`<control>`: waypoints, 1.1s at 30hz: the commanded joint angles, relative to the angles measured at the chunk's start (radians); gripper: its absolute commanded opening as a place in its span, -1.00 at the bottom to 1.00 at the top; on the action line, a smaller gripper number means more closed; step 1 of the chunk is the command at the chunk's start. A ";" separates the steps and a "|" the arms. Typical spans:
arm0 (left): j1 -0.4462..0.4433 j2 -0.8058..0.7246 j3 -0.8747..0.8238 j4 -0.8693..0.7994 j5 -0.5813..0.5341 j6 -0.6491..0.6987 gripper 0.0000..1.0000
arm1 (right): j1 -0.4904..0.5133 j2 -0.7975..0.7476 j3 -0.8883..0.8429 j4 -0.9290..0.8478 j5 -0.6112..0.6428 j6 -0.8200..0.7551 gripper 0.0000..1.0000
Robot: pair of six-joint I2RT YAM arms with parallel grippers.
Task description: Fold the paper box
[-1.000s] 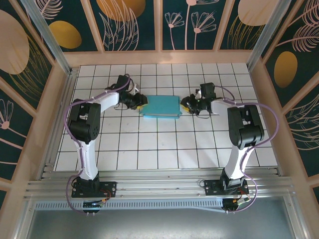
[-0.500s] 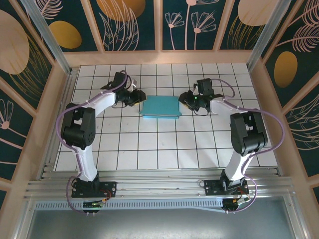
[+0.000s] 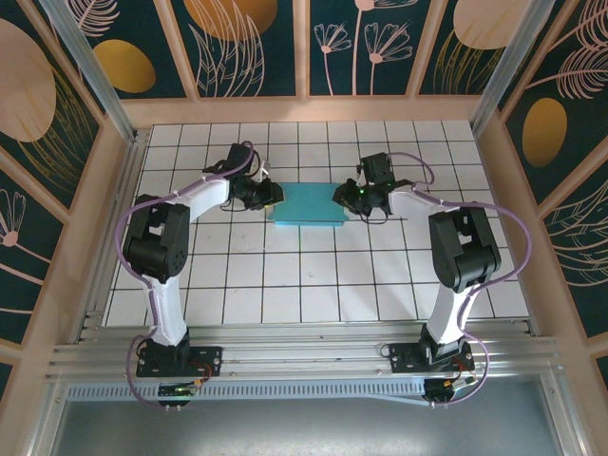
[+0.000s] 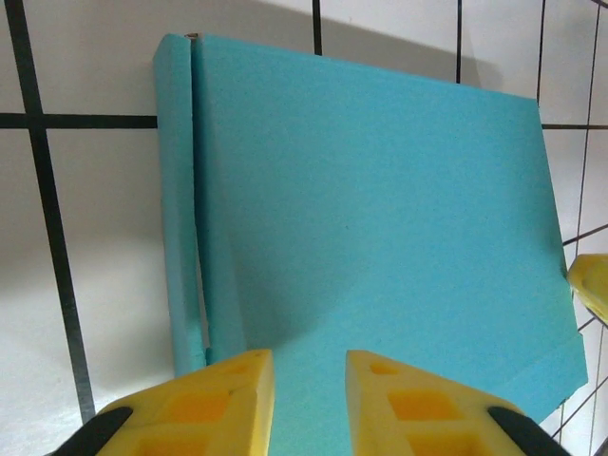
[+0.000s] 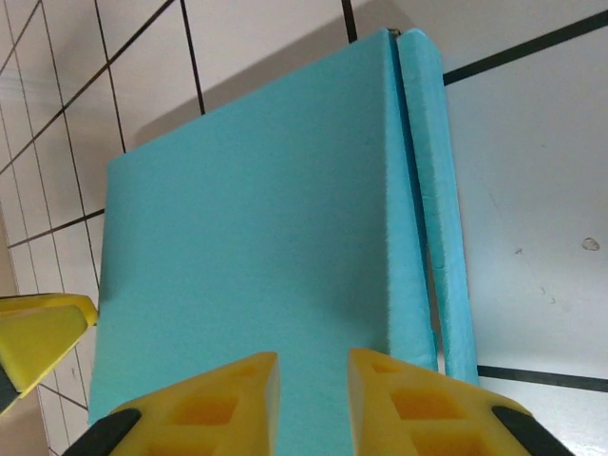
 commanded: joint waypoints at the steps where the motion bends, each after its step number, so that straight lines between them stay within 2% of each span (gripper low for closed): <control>1: -0.004 0.019 -0.034 0.030 0.025 -0.026 -0.50 | 0.008 0.017 -0.005 -0.006 0.005 -0.013 -0.51; 8: -0.009 0.008 -0.048 0.043 0.026 -0.030 -0.53 | 0.011 0.023 -0.002 -0.015 0.005 -0.019 -0.55; 14: -0.009 -0.076 -0.040 -0.004 -0.088 -0.013 -0.39 | 0.003 -0.045 0.016 -0.039 0.043 -0.033 -0.41; 18: -0.010 -0.102 -0.054 -0.016 -0.092 -0.012 -0.27 | -0.010 -0.069 0.012 -0.065 0.094 -0.048 -0.31; 21: -0.010 -0.105 -0.072 -0.022 -0.103 -0.010 -0.08 | -0.017 -0.064 0.004 -0.086 0.100 -0.057 -0.24; 23: -0.010 -0.103 -0.087 -0.019 -0.107 -0.010 -0.02 | -0.018 -0.069 -0.012 -0.080 0.104 -0.057 -0.20; 27: -0.018 -0.091 -0.102 0.002 -0.083 -0.017 -0.02 | -0.021 -0.069 -0.032 -0.063 0.105 -0.057 -0.17; 33: -0.033 -0.067 -0.090 0.044 -0.027 -0.044 -0.09 | -0.021 -0.031 -0.018 -0.053 0.065 -0.057 -0.30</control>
